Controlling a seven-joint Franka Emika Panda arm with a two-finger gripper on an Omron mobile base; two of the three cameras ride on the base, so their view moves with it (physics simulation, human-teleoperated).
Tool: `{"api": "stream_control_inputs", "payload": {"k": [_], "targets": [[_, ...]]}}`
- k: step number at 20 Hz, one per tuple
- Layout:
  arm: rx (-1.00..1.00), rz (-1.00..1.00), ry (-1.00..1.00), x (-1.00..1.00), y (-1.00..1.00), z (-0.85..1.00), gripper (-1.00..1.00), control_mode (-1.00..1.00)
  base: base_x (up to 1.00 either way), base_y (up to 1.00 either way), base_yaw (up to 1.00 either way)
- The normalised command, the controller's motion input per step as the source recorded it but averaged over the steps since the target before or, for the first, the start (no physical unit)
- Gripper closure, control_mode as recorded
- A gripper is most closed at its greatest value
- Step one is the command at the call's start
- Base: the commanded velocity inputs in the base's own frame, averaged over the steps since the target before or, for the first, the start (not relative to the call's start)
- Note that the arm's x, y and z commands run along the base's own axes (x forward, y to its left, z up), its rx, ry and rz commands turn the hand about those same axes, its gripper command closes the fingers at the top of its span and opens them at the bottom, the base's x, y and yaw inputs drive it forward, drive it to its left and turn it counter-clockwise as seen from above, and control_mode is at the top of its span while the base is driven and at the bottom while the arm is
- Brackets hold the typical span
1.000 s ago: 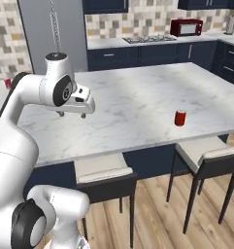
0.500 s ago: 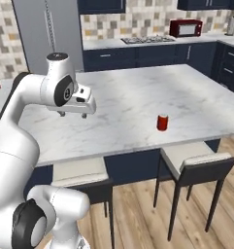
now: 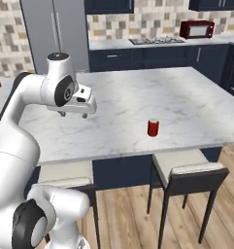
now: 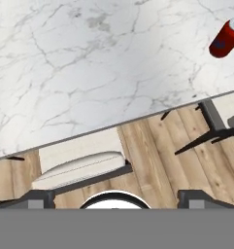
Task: Four empty soda cans are scattered around the kitchen. Gather all the cans and cluster them next to the stove for recycling.
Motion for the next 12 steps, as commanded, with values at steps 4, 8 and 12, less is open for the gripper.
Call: {"api": "stream_control_inputs", "payload": {"k": [4,8,12], "targets": [[0.0,0.0,0.0,0.0,0.0,0.0,-1.0,1.0,0.16,-0.57,0.1],[0.0,0.0,0.0,0.0,0.0,0.0,-1.0,1.0,0.14,-0.59,0.05],[0.0,0.0,0.0,0.0,0.0,0.0,-1.0,1.0,0.14,-0.57,0.08]]}}
